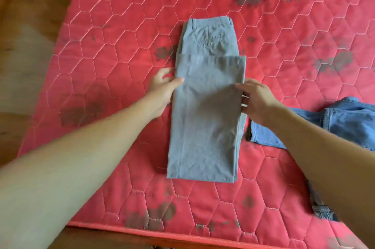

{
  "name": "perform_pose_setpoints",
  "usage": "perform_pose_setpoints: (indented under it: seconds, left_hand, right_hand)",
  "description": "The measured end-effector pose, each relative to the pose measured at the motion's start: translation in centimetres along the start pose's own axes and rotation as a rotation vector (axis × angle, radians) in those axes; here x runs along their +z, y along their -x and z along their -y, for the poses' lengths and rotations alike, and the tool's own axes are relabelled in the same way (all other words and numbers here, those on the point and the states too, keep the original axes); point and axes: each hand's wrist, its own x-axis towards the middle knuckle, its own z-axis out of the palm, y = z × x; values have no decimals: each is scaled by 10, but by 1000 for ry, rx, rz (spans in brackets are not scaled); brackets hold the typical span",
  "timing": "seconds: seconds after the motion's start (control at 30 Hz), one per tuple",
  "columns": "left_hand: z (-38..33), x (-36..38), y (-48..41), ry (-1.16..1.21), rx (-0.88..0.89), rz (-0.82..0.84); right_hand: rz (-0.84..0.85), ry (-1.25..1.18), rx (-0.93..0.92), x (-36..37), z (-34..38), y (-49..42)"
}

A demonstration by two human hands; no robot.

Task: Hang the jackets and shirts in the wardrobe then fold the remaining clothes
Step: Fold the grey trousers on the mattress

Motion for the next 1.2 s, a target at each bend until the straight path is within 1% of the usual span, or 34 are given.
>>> perform_pose_setpoints:
  seconds: [0.07, 0.13, 0.2, 0.23, 0.27, 0.33, 0.4, 0.47, 0.53, 0.6, 0.73, 0.8, 0.87, 0.97, 1.0, 1.07, 1.13, 1.2]
  left_hand:
    - [-25, 0, -22, -20, -75, 118]
    - [-12, -12, -35, -153, -239, 172]
    - [34, -24, -25, -322, -387, 197]
    - [62, -30, -13, -393, -442, 201]
    - [92, -33, -1, -441, -468, 179]
    - [137, -35, 21, -462, -408, 70]
    - [160, -33, 40, -414, -323, -24]
    - [171, -31, 54, -427, -280, -35]
    - [174, -29, 66, -455, -266, -2]
    - [175, -30, 73, -457, -298, 37]
    - [179, -35, 83, -485, -349, 132]
    - [189, -40, 95, -507, -397, 190]
    - [205, -45, 115, -540, -473, 261]
    - [226, -47, 145, -577, -575, 302]
    - [228, -48, 148, -589, -572, 283]
    - [225, -45, 145, -592, -456, 195]
    - [213, -39, 129, -620, -267, 78]
    - [195, -29, 108, -598, -102, 4]
  right_hand:
    - [-4, 10, -8, -3, 20, -20]
    - [17, 177, 113, -11, 0, -32]
    - [65, 317, 259, -16, -52, -25]
    - [61, 372, 305, -15, -81, -16]
    - [37, 406, 309, -14, -110, -8]
    - [-54, 432, 271, -15, -155, 3]
    - [-95, 419, 252, -15, -178, 13]
    - [-107, 412, 253, -18, -187, 19]
    - [-122, 412, 230, -20, -189, 23]
    - [-135, 438, 209, -22, -189, 25]
    - [-140, 483, 224, -25, -197, 35]
    - [-131, 521, 265, -27, -213, 46]
    - [-104, 528, 346, -28, -234, 64]
    - [-44, 515, 489, -31, -266, 89]
    - [-46, 483, 516, -32, -270, 93]
    - [-57, 414, 507, -30, -264, 93]
    - [-86, 393, 417, -27, -247, 83]
    - [-166, 420, 278, -24, -224, 64]
